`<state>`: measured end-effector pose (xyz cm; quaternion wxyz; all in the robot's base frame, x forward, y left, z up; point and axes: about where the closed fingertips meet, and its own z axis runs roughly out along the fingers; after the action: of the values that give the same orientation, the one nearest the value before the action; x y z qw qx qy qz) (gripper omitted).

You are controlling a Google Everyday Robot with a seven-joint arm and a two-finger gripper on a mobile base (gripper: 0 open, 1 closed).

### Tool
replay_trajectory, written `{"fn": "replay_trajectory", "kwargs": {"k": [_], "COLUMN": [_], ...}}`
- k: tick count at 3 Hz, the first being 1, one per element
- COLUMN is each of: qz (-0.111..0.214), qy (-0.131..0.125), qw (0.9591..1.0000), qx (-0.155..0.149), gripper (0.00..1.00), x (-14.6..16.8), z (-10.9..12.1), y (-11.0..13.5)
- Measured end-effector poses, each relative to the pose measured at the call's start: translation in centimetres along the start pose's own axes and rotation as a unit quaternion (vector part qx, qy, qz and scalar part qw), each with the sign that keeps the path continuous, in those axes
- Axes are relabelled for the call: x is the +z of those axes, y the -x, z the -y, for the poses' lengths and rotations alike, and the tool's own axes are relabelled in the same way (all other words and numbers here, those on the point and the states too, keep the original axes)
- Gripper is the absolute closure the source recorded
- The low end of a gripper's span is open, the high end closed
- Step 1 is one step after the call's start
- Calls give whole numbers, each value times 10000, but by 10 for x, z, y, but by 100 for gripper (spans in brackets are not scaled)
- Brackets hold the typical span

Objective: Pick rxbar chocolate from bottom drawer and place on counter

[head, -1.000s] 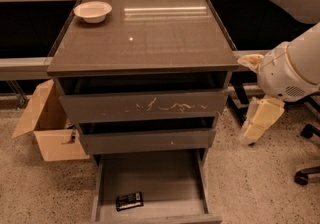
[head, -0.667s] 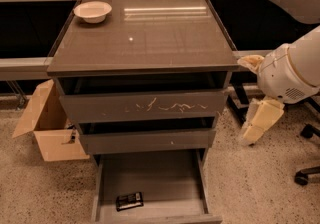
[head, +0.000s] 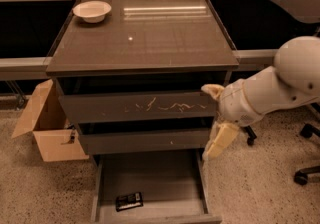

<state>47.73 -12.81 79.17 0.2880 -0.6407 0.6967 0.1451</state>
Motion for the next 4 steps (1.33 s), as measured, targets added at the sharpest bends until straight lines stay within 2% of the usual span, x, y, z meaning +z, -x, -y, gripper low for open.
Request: {"fn": "replay_trajectory", "kwargs": {"k": [1,2,3,4], "qz": [504,1040,1040,1014], "qy": [330,668,669,859], "qw": [9982,9923,9923,9911], "qx": [-72,-40,-40,-47], "gripper": [0,0,0,0], "x": [56,116,116,156], "z": [-8,-17,-17,-19], "y": [4,11,11,-14]}}
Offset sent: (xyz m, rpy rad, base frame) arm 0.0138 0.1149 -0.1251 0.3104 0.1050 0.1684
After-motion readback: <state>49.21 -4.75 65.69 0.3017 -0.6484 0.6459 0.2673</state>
